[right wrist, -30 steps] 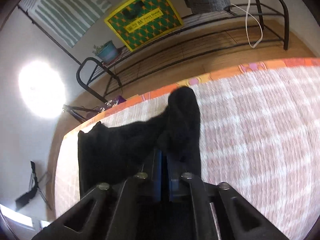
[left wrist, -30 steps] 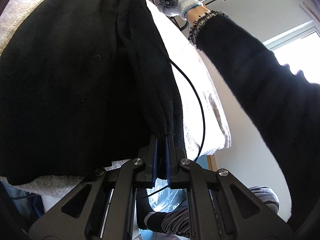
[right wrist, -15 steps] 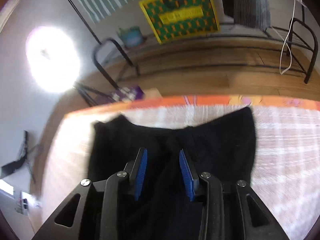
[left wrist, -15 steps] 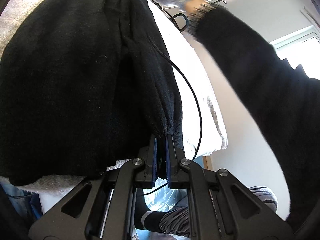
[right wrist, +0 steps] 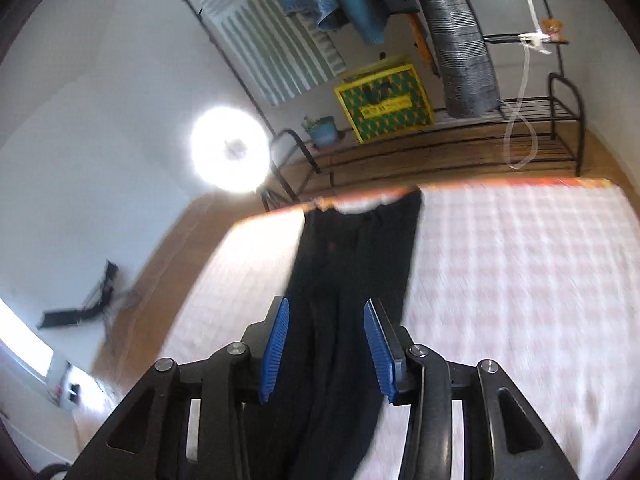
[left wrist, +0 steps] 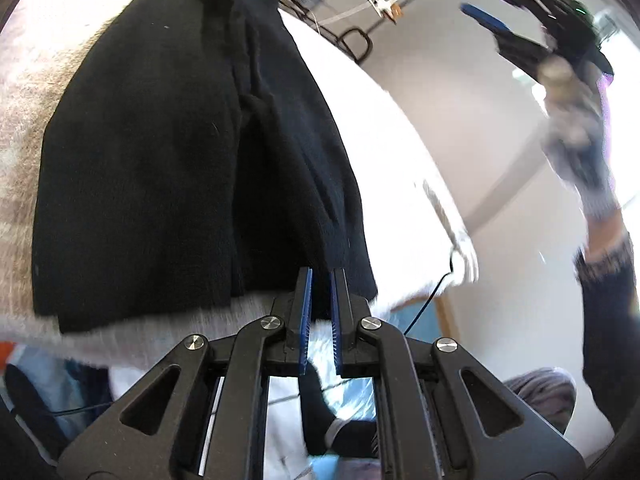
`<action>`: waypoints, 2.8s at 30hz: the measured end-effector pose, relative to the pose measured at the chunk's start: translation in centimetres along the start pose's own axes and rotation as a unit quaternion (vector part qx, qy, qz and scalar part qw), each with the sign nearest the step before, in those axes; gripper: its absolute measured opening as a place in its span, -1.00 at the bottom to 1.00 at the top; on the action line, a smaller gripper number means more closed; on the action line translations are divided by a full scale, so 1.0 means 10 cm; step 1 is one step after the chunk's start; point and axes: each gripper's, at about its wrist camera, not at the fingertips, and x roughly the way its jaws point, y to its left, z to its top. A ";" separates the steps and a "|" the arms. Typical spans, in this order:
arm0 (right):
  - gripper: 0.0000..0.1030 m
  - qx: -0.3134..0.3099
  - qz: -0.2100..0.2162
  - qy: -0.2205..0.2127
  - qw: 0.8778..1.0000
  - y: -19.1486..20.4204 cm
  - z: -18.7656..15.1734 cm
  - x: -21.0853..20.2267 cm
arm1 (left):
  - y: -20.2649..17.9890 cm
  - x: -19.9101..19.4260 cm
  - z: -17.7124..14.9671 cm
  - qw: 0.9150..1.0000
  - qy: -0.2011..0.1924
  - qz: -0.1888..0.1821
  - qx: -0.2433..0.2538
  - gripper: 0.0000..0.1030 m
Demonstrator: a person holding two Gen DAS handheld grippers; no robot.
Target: Fold large clothes
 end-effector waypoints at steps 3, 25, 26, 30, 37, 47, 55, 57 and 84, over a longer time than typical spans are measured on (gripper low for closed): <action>-0.17 0.001 -0.015 0.032 0.999 0.09 -0.68 -0.11 | -0.09 -0.21 -0.07 1.000 -0.006 0.010 0.026 -0.90; -0.05 0.060 0.008 0.092 0.994 -0.26 -2.26 0.55 | 1.02 -0.57 0.38 0.992 -0.031 0.049 -0.110 -0.23; -0.10 0.076 0.024 0.092 0.993 -0.29 -2.27 0.60 | 1.00 -0.56 0.38 0.993 -0.029 0.045 -0.106 -0.23; -0.18 0.096 0.065 0.089 0.989 -0.29 -2.31 0.78 | 0.93 -0.46 0.41 0.996 -0.013 0.045 -0.081 -0.78; -0.89 0.172 0.140 0.091 0.971 -0.11 -2.11 0.66 | 0.83 -0.92 0.49 0.992 -0.051 -0.006 -0.117 -0.81; -0.84 0.121 0.048 0.152 0.980 -0.03 -2.35 0.87 | 1.04 -0.67 0.27 0.990 -0.013 0.110 -0.091 -0.77; -0.27 0.028 0.031 0.087 0.995 0.38 -2.23 0.53 | 0.52 -0.98 0.29 0.991 -0.053 0.126 -0.008 -0.74; -0.27 0.010 0.032 0.090 0.995 0.49 -2.27 0.58 | 0.43 -0.81 0.48 0.994 -0.036 0.105 -0.004 -0.71; -0.89 -0.175 -0.114 0.119 0.971 0.97 -2.38 1.14 | 0.79 0.52 1.50 0.992 0.040 0.101 -0.061 -0.91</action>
